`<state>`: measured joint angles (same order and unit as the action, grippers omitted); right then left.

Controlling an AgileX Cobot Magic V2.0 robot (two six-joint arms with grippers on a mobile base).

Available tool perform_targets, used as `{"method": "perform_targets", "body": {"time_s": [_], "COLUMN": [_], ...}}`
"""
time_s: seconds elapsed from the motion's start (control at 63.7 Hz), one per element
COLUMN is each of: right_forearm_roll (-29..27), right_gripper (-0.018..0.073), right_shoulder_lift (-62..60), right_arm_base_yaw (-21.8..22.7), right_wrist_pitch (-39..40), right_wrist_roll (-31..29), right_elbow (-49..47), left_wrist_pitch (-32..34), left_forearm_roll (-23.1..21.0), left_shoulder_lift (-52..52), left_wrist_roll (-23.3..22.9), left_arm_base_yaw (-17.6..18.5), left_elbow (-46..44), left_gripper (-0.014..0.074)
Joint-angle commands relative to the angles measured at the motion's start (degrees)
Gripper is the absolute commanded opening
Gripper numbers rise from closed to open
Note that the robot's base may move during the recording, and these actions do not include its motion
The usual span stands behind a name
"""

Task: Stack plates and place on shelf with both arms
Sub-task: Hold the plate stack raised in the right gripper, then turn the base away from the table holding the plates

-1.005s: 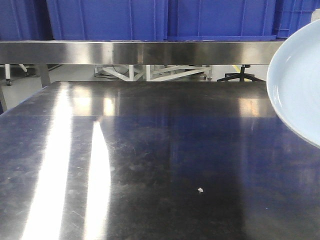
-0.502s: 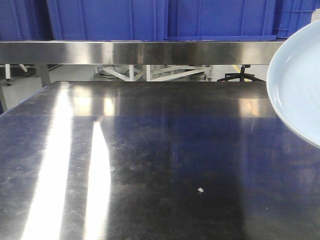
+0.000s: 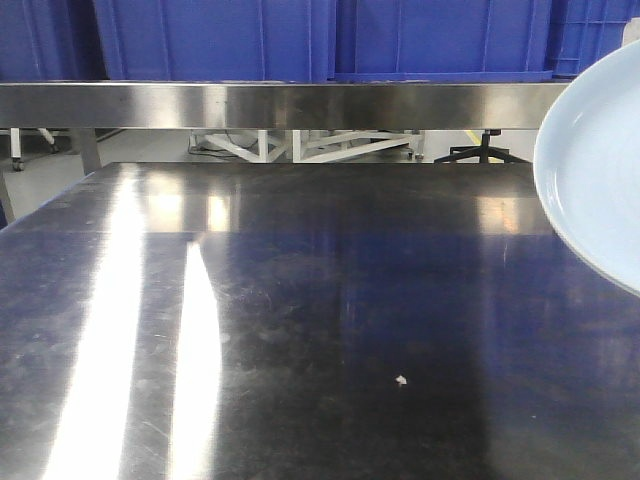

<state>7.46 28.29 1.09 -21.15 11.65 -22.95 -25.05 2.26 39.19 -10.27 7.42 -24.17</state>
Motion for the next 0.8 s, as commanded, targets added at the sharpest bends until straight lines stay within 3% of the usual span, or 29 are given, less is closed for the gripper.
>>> {"method": "perform_targets", "body": {"time_s": [0.0, 0.785], "right_forearm_roll": [0.6, 0.6], "right_gripper": [0.0057, 0.0057], "right_shoulder_lift": [-0.1, -0.1], "right_arm_base_yaw": [0.3, 0.3], "right_wrist_pitch": [5.5, 5.5], "right_wrist_roll": [0.0, 0.0], "right_elbow": [-1.8, -1.8], "left_wrist_pitch": [3.9, 3.9], "left_forearm_roll": [0.1, 0.1], "left_shoulder_lift": [-0.2, -0.2], "left_wrist_roll": [-0.4, -0.4], "left_arm_base_yaw": [0.4, 0.4], "left_elbow": [-1.6, -1.6], "left_gripper": [0.0094, 0.0094]}}
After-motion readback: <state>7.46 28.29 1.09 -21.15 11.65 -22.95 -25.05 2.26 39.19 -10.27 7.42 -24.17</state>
